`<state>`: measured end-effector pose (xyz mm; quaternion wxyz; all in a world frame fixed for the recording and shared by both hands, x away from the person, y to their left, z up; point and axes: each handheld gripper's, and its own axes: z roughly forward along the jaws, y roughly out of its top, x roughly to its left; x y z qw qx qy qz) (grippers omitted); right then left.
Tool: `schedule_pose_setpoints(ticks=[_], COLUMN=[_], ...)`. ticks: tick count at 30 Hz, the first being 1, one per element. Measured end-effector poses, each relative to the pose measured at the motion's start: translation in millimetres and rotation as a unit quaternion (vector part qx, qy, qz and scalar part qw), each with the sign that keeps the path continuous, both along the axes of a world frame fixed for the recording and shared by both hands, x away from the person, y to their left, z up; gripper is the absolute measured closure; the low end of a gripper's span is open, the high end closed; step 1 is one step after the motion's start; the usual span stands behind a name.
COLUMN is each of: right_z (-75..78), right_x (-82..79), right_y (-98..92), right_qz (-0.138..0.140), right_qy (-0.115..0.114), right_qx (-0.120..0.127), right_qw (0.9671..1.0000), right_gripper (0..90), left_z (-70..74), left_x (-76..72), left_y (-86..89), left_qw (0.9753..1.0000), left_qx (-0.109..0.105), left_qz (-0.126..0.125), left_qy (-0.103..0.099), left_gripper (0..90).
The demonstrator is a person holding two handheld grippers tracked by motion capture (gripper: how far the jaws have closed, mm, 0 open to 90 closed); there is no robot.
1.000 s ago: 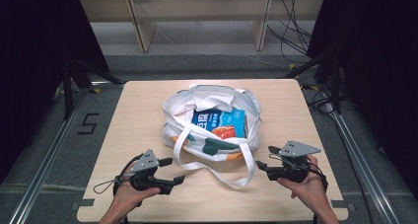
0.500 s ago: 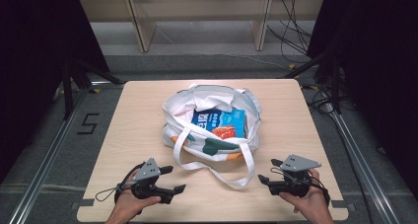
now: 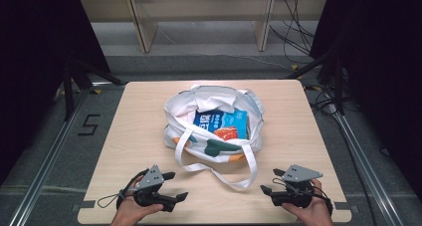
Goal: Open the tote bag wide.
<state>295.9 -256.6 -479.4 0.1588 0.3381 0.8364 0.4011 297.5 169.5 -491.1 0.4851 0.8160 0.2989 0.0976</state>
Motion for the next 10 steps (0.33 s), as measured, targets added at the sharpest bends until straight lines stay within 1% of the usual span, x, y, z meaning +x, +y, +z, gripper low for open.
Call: schedule_pose_setpoints(ticks=[1,2,3,4,5,6,7,8,9,10], right_z=[-0.7,-1.0,-1.3,-1.6,-1.8,-2.0,-2.3,-2.4,-2.5,-2.7], right_x=[1.6,1.8,2.2,2.0,2.1,2.2,2.4,2.5,2.5,2.4], right_y=[-0.4,-0.4,-0.6,-0.5,-0.6,-0.5,-0.6,-0.6,-0.6,-0.6], right_qz=[0.007,0.007,0.007,0.005,0.006,0.008,0.009,0.009,0.009,0.006], right_qy=[-0.007,-0.011,-0.012,-0.009,-0.007,-0.001,-0.002,0.000,0.000,-0.001], right_qx=[-0.003,-0.005,-0.006,-0.006,-0.005,-0.003,-0.004,-0.002,-0.002,-0.003], right_qw=[0.9999,0.9999,0.9999,0.9999,0.9999,1.0000,1.0000,1.0000,1.0000,1.0000], right_gripper=[28.2,28.2,28.2,28.2,28.0,27.9,27.9,27.9,27.9,27.9], left_z=[-0.9,-0.9,-0.6,-0.5,-0.7,-0.9,-1.2,-1.0,-1.3,-1.6], left_x=[-0.6,-0.7,-0.7,0.5,1.2,1.4,1.4,2.5,0.4,1.3], left_y=[0.4,0.3,0.8,1.3,1.5,1.5,1.1,2.8,0.9,1.2], left_qw=[0.9999,0.9999,0.9999,1.0000,1.0000,1.0000,1.0000,0.9998,0.9999,0.9999], left_qx=[0.000,-0.003,-0.001,0.003,0.004,0.005,0.003,0.017,0.005,0.006], left_qz=[0.010,0.009,0.009,0.002,-0.002,-0.003,-0.001,-0.005,0.008,0.004], left_qy=[0.003,0.006,0.008,0.002,0.001,0.000,0.001,-0.004,0.010,0.010], left_gripper=[18.9,18.9,18.9,18.9,18.9,18.9,18.9,18.8,18.8,18.7])
